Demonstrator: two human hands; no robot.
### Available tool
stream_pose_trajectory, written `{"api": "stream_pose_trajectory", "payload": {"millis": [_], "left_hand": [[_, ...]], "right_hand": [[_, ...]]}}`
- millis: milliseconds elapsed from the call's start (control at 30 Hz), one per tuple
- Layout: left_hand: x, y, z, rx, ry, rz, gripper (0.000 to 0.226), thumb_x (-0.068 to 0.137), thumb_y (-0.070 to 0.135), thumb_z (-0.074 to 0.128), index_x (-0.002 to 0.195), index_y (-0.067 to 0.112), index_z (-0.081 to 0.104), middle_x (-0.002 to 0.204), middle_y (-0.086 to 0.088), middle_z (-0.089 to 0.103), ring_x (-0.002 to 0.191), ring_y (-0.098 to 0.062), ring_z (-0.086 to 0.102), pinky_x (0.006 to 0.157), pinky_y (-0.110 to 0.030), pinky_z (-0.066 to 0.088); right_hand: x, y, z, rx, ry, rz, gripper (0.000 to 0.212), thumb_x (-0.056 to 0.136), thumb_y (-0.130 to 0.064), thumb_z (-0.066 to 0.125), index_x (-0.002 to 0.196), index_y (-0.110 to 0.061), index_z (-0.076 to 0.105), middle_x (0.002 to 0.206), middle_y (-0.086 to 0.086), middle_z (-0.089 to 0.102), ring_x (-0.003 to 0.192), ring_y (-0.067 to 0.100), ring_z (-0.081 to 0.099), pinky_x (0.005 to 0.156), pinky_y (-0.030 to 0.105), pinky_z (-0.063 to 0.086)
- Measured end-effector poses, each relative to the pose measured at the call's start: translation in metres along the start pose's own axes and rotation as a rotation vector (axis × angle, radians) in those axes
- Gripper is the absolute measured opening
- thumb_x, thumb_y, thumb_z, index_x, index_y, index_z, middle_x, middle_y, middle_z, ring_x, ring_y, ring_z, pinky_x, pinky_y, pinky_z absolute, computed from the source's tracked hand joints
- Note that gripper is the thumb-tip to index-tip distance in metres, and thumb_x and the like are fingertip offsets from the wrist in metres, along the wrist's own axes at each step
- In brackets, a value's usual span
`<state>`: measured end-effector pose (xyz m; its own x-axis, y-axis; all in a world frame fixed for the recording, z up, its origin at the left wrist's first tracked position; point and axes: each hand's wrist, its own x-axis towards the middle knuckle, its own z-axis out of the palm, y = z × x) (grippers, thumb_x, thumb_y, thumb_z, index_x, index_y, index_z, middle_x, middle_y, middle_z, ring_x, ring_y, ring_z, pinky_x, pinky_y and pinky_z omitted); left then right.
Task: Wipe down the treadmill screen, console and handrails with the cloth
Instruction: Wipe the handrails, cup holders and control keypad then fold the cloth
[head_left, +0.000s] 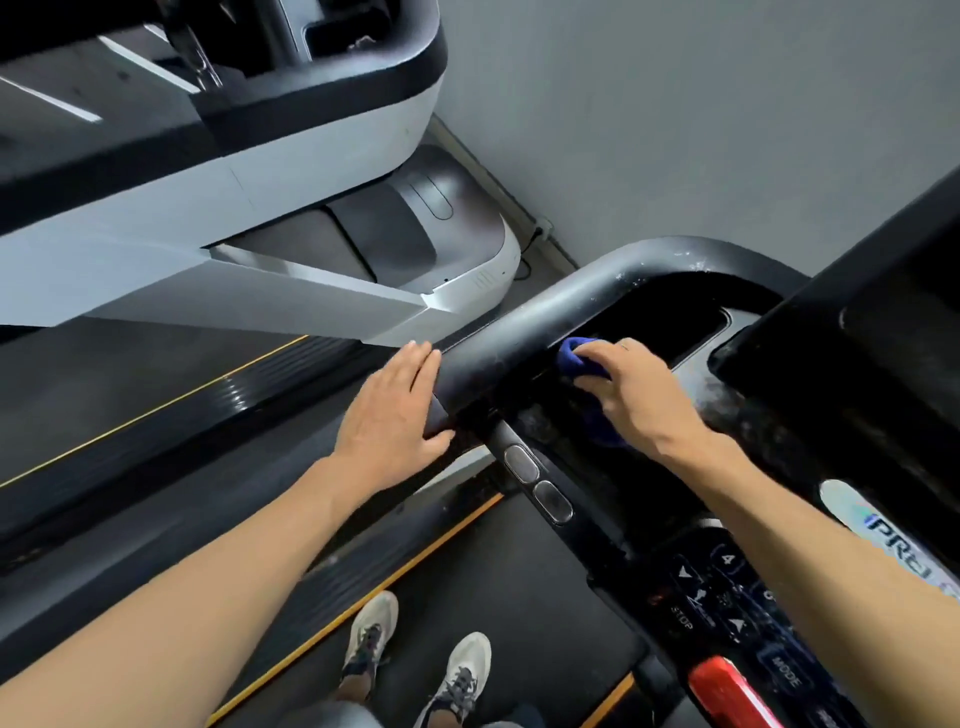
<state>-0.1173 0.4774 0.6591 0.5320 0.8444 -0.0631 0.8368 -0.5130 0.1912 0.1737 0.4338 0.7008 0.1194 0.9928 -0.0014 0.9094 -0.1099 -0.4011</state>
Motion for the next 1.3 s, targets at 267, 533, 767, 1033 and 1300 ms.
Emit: {"api": "stream_pose_trajectory", "payload": {"millis": [267,533,767,1033,1300], "left_hand": [[0.0,-0.029,-0.009,-0.332,-0.159,-0.028,0.114,0.068,0.043,0.084,0.159,0.012,0.022,0.161,-0.005,0.034,0.146,-0.02,0.033,0.119,-0.031,0.031],[0.001,-0.036,-0.003,-0.349,-0.074,-0.017,0.103,0.063,0.058,0.079,0.15,0.023,0.034,0.145,0.005,0.047,0.131,-0.016,0.045,0.107,-0.033,0.045],[0.012,-0.038,-0.002,-0.304,-0.046,0.026,0.093,0.06,0.066,0.076,0.134,0.019,0.045,0.125,0.003,0.052,0.115,-0.019,0.05,0.098,-0.035,0.047],[0.032,-0.037,-0.002,-0.262,-0.044,0.085,0.078,0.06,0.072,0.074,0.103,0.013,0.047,0.102,0.001,0.045,0.099,-0.022,0.047,0.083,-0.035,0.046],[0.045,-0.036,0.001,-0.218,-0.056,0.118,0.079,0.06,0.077,0.072,0.098,0.015,0.041,0.1,0.003,0.04,0.095,-0.021,0.043,0.082,-0.034,0.045]], "right_hand": [[-0.041,-0.15,0.111,0.258,0.238,0.046,0.039,0.093,-0.019,0.065,0.131,-0.025,0.058,0.126,0.003,0.048,0.112,0.023,0.046,0.081,0.037,0.053],[0.031,-0.123,0.104,0.071,0.363,0.282,0.036,0.093,-0.007,0.059,0.125,-0.023,0.062,0.123,0.005,0.049,0.102,0.026,0.04,0.072,0.044,0.053],[0.032,-0.107,0.093,0.049,0.325,0.11,0.028,0.096,-0.016,0.058,0.121,-0.024,0.068,0.119,0.007,0.054,0.103,0.029,0.045,0.079,0.041,0.051],[0.003,-0.132,0.114,0.124,0.349,0.057,0.029,0.093,-0.016,0.061,0.121,-0.021,0.069,0.12,0.004,0.056,0.104,0.025,0.046,0.078,0.034,0.047],[0.051,-0.106,0.105,0.082,0.497,0.309,0.023,0.092,-0.011,0.062,0.11,-0.022,0.073,0.109,0.006,0.055,0.095,0.026,0.043,0.084,0.036,0.044]]}}
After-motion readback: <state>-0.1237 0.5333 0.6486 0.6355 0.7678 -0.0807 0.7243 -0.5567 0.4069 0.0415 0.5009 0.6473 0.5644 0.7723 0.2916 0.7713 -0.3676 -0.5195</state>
